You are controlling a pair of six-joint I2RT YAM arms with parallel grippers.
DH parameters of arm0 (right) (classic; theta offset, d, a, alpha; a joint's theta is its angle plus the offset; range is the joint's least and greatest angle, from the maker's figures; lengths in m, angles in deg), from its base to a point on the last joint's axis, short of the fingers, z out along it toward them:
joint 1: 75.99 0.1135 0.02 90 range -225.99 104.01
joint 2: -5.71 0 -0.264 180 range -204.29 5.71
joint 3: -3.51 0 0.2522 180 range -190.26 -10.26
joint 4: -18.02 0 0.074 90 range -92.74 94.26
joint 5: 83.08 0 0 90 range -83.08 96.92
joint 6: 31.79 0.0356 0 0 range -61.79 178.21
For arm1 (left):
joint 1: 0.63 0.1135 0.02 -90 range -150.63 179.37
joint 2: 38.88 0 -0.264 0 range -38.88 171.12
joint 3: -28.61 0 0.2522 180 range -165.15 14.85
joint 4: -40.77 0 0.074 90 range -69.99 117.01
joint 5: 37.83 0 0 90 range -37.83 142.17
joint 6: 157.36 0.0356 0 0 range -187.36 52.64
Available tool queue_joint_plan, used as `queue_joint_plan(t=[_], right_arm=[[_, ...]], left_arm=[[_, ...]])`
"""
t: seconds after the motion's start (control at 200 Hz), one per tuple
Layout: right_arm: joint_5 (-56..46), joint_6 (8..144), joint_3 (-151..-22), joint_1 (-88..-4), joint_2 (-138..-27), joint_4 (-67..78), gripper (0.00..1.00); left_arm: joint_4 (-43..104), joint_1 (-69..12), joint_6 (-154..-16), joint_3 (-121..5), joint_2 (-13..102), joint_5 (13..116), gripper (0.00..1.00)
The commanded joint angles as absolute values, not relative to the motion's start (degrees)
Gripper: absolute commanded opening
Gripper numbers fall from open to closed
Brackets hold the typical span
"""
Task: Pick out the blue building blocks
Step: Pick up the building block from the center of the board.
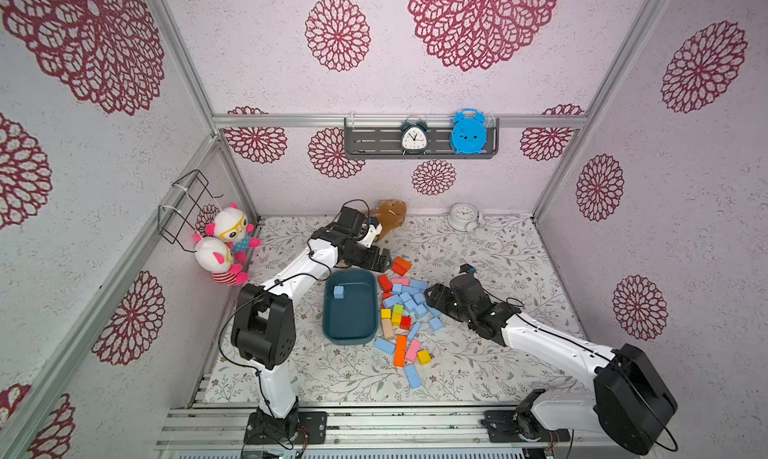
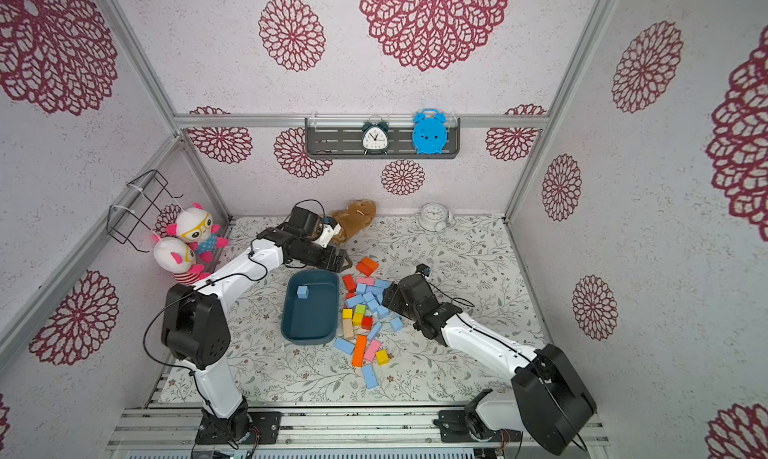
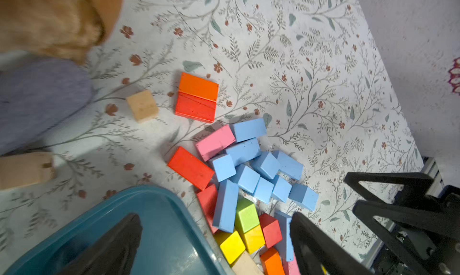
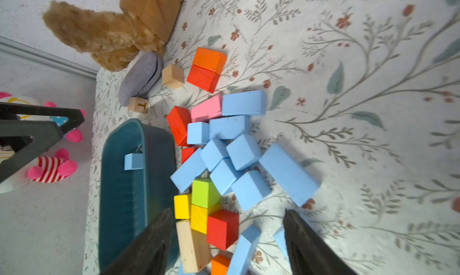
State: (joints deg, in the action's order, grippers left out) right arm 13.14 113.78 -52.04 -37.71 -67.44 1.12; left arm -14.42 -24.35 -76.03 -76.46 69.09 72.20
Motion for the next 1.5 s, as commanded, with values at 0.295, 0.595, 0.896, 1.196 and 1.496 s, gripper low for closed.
queue_joint_plan(t=[0.295,0.595,0.896,1.196,1.496], right_arm=[[18.35,115.59,-50.63,-38.21,-58.49,-6.3,0.73],[17.28,115.22,-49.42,-38.2,-57.45,-5.65,0.73],[17.99,115.1,-49.24,-38.2,-55.1,-6.0,0.73],[18.52,115.2,-49.23,-38.24,-53.34,-5.77,0.71],[18.68,115.06,-49.43,-38.07,-54.01,-6.44,0.71]], left_arm=[[-16.05,-33.4,-79.93,-81.29,78.97,68.75,1.0],[-16.91,-34.93,-83.99,-77.81,79.75,63.19,0.99],[-16.2,-37.16,-88.67,-75.39,80.5,68.57,0.95],[-13.67,-40.65,-92.5,-73.97,79.8,74.65,0.95],[-15.69,-39.67,-85.02,-77.08,77.29,55.69,0.91]])
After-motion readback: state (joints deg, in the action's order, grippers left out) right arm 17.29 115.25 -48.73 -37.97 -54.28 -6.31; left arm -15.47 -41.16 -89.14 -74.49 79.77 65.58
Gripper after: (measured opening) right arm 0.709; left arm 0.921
